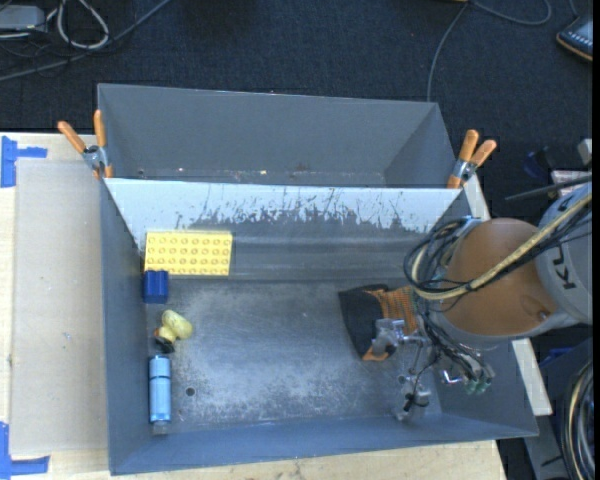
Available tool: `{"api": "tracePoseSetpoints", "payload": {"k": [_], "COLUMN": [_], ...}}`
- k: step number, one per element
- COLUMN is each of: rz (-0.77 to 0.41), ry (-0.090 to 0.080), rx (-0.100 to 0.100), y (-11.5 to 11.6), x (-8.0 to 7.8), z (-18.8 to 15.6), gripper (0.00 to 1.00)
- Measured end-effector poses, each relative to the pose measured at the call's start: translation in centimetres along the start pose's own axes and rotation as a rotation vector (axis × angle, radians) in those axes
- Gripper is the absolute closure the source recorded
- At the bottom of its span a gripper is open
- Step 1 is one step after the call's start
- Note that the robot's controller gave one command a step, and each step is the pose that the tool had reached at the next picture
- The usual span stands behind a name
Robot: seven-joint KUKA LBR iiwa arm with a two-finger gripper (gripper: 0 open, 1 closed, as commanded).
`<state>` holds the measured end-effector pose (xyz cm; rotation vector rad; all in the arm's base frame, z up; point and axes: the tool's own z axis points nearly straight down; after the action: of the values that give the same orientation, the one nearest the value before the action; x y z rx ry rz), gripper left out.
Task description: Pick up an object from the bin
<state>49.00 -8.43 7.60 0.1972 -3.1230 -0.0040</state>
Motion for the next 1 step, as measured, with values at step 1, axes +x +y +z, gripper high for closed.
{"api": "tracePoseSetpoints", "payload": {"k": [1], "rz": [-0.041], "ry": [-0.001], "rx": [-0.006], "y": [-0.42], "x": [-4.48], "z": [0.29], "gripper": [0.00]}}
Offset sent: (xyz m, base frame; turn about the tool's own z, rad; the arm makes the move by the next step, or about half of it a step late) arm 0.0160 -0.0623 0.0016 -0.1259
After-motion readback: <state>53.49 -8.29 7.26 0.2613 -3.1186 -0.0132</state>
